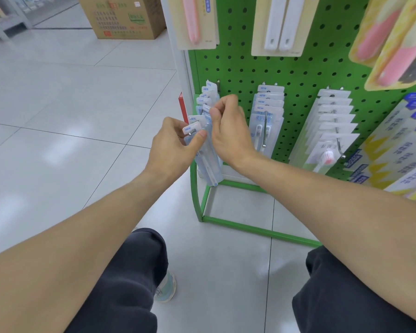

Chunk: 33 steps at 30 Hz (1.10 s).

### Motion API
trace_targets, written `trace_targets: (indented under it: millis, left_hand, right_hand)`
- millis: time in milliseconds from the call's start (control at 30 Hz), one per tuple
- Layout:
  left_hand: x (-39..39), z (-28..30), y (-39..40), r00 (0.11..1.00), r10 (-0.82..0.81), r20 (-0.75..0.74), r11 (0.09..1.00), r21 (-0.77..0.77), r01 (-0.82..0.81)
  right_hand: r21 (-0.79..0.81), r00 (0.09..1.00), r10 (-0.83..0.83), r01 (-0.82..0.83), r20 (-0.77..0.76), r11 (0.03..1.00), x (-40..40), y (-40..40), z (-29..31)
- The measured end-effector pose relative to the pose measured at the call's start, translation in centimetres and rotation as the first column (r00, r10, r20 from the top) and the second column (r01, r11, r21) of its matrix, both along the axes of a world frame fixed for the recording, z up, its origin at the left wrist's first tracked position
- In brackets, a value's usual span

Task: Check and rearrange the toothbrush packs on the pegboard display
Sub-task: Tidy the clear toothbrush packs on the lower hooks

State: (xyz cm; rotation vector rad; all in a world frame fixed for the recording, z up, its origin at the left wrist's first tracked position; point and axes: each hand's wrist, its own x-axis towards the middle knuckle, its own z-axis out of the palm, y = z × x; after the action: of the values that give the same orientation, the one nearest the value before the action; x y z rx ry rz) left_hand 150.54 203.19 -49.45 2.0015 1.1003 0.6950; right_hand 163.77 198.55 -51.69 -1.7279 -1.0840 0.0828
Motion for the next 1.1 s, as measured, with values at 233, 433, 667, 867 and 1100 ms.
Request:
trace_targets:
  millis: [233,433,667,867,1100]
  left_hand:
    - [-0.4,0.7,-0.3,0.962,-0.065,-0.264,0.981,-0.196,0.012]
    - [-2.1,1.0,-0.6,0.538,-0.46,-0.707,0.88,-0.444,0.169]
    - [-1.8,0.0,-4.3,0.523,-0.627,-0.577,0.779,-0.473,0.411]
    - [-1.2,0.3,-5.8,0.834,-0.551,0.036,0.656,-0.598,0.459]
    - [-1.1,1.3,-6.1,0.807,-0.587,0.07,0.639,-0.572,0.514]
  right_hand:
    - [-0.163,1.0,0.02,-0.02,0.0,0.987,-0.1,-2.8,0.3]
    - [-0.395,0.995,0.104,-0.095,0.001,0.914,-0.1,-6.1,-0.1]
    - [-0.56,0.984,0.15,-0.179,-0.097,0.809,0.3,-9.0,0.1]
    - [-0.374,0.823,0.082,-0.341,-0.562,0.862,0.5,-10.3,0.7]
    - [-0.303,0.827,0.205,-0.405,-0.523,0.863,1.4,-11.8,1.8]
